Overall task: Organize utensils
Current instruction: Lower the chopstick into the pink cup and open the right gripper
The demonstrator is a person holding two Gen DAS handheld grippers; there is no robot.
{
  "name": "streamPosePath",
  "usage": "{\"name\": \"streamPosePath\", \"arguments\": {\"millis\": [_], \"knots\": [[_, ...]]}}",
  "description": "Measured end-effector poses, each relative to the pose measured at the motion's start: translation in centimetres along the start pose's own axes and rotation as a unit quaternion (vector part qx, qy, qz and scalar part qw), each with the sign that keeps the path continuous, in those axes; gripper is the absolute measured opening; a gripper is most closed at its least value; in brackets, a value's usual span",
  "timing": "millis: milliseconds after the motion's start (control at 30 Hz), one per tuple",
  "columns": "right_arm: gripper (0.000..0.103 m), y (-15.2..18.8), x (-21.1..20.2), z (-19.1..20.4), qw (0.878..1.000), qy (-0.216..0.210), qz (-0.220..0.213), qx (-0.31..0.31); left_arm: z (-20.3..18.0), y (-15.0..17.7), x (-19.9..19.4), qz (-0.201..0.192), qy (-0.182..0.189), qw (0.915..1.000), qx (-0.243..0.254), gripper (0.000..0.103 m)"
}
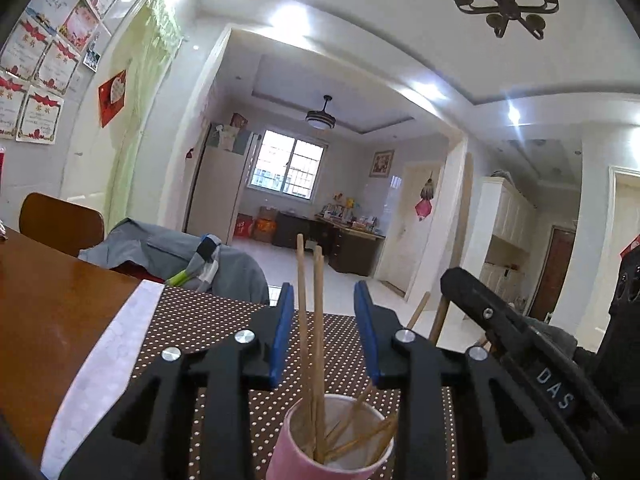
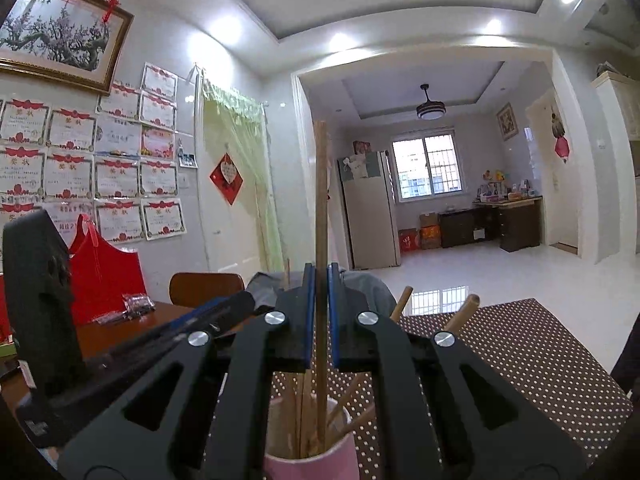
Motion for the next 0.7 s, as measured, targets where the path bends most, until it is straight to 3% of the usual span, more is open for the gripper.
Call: {"name": "streamPosePath", "arguments": {"millis": [133, 300, 500, 533, 633, 700], "knots": [[0.007, 0.4, -0.5, 0.1, 1.0, 0.004, 0.014, 0.0, -0.1, -0.2, -1.3, -0.006, -0.017, 0.9997, 0.015, 0.048], [0.007, 1.3, -0.9, 0.8, 0.999, 0.006, 0.041, -0.007, -0.8, -0.1, -2.4, 0.003, -0.042, 0.9981, 0.046, 0.057], [0.008, 2.4, -1.1, 0.8, 0.998, 0.013, 0.069, -0.005, -0.8, 0.6, -3.4, 0.023, -0.059, 0.9959, 0.065, 0.061], [0.011, 2.5, -1.2, 0.9, 0.997, 0.015, 0.072, -0.006, -0.8, 0.6, -3.6, 0.025, -0.06, 0.9957, 0.066, 0.061], [0.045, 2.5, -1.8, 0.7, 0.997, 0.028, 0.075, -0.006, -0.6, 0.8, -4.4, 0.033, -0.064, 0.9954, 0.063, 0.061], [0.047, 2.2, -2.6, 0.4, 0.997, 0.027, 0.07, -0.001, -0.3, 0.8, -5.0, 0.036, -0.068, 0.9952, 0.06, 0.061]]}}
Point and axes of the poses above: each gripper's, at about its wrist camera, not at the fingertips, and x roughly the way its jaws point, z to its left, y to its underside, the point moved 7 cm from there along x, roughly the way its jaws point, and after that the axes turned 6 degrees about z, right-handed, at the moved point
